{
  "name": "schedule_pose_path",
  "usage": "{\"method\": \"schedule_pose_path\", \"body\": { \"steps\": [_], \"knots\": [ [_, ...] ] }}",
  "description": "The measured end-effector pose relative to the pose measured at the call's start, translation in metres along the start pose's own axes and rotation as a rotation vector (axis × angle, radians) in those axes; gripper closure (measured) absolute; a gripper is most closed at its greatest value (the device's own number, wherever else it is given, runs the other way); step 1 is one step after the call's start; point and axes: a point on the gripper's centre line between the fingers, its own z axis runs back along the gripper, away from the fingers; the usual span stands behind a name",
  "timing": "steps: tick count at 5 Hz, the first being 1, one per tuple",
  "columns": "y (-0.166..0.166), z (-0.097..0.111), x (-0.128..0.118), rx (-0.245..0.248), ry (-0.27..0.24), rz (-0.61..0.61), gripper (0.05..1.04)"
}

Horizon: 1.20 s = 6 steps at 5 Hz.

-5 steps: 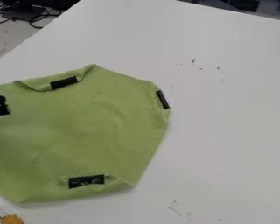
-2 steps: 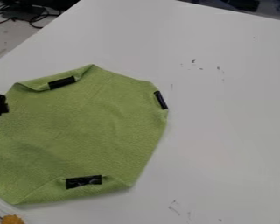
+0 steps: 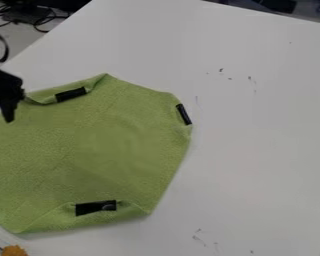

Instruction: Unfold the cloth from right to left

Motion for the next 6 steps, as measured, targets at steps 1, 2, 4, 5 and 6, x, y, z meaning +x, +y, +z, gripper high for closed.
{"method": "schedule_pose_path", "body": {
  "steps": [1,2,4,5,6],
  "knots": [
    [-0.048,0.007,0.019,-0.082,-0.039,-0.181,0.083],
    [-0.065,0.001,0.019,-0.117,0.009,-0.218,0.083],
    [-0.078,-0.002,0.017,-0.139,0.054,-0.253,0.083],
    [-0.078,-0.002,0.016,-0.139,0.056,-0.253,0.083],
    [-0.078,-0.002,0.016,-0.139,0.056,-0.253,0.083]
  ]
}}
